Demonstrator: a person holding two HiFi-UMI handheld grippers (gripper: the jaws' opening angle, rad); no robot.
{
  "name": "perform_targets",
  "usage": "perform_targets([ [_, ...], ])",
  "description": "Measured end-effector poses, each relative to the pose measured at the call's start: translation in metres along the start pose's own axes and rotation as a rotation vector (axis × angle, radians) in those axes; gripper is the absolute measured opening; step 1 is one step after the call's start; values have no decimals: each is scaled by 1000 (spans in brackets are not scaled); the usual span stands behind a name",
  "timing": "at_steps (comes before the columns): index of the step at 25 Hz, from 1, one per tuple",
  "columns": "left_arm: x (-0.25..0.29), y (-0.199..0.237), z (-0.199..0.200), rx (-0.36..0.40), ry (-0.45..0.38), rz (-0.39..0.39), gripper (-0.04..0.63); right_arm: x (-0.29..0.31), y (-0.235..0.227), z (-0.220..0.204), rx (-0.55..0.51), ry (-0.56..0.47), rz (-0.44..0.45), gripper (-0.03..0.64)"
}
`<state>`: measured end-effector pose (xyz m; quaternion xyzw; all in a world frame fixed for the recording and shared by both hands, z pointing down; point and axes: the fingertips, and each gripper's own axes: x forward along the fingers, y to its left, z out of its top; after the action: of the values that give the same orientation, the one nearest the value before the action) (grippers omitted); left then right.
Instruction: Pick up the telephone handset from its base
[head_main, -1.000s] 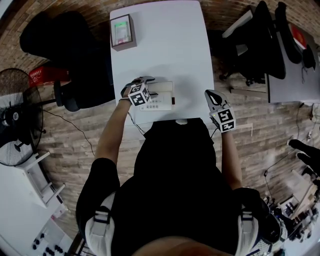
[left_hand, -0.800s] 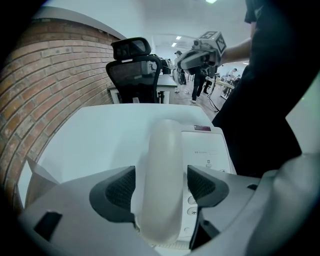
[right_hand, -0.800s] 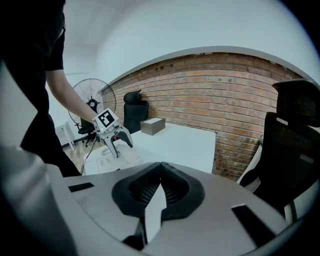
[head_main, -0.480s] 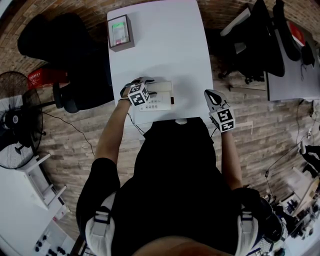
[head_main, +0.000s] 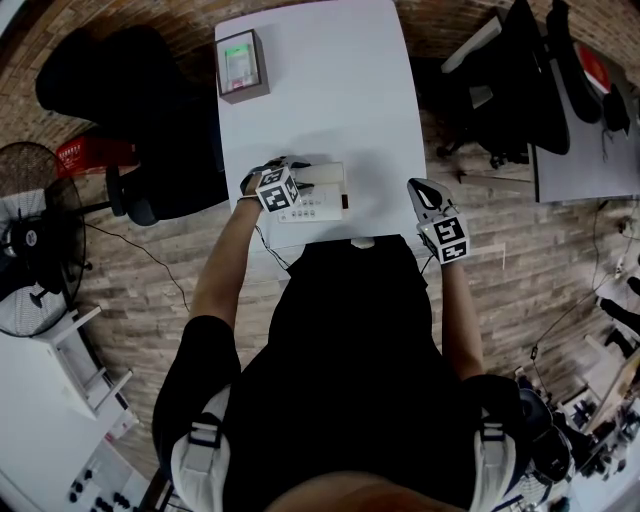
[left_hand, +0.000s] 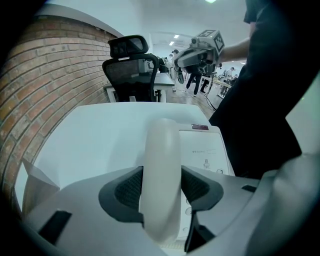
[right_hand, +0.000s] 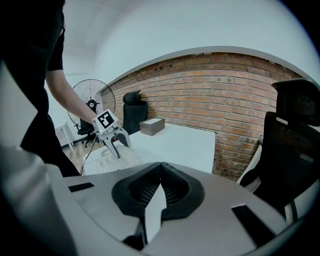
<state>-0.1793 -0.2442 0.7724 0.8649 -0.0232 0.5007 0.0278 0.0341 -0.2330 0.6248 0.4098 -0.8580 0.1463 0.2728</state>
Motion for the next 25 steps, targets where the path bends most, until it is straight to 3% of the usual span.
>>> perform_targets([
  [25, -10, -4, 2, 14, 16, 14, 221, -4, -2, 3, -13, -13, 9, 0],
])
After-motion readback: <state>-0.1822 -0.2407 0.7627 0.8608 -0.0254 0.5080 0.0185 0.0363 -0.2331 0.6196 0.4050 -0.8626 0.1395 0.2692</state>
